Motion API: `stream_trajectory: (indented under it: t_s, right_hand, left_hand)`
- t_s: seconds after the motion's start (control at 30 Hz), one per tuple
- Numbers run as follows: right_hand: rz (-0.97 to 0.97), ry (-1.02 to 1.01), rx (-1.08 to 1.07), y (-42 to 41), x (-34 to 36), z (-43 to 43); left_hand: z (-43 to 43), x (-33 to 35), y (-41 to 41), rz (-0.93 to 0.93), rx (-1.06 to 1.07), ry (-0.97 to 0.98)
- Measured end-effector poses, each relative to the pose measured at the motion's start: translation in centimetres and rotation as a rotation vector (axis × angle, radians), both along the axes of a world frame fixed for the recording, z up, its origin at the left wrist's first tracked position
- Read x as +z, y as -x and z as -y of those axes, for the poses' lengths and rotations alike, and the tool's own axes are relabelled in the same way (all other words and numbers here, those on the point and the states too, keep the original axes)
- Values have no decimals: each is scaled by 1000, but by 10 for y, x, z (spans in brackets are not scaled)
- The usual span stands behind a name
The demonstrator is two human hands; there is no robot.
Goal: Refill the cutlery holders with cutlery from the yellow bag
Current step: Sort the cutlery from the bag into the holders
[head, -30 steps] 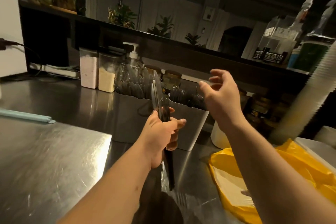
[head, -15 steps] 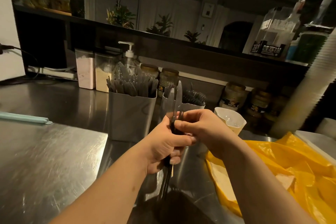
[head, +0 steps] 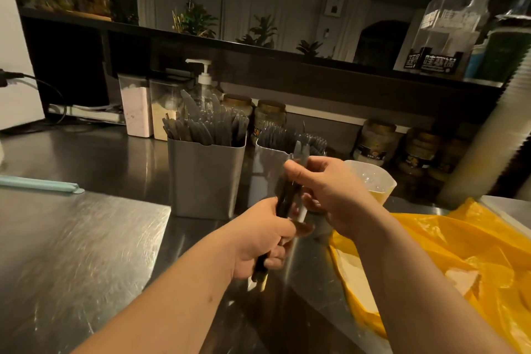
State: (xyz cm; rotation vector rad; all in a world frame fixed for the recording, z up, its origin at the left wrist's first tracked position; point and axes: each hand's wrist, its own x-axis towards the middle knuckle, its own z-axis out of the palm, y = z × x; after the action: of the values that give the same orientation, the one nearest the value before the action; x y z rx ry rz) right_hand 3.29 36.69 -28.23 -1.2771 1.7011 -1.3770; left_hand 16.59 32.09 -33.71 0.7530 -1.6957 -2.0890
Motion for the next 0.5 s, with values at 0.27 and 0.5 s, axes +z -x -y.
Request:
stream_trajectory:
  t_s: [0.27, 0.5]
  right_hand:
    - [-172, 60, -32, -9, 0, -8]
    - [-262, 255, -66, -1, 4, -11]
  left_hand:
    - [-9, -7, 12, 11, 40, 93]
    - [5, -24, 24, 280, 146, 247]
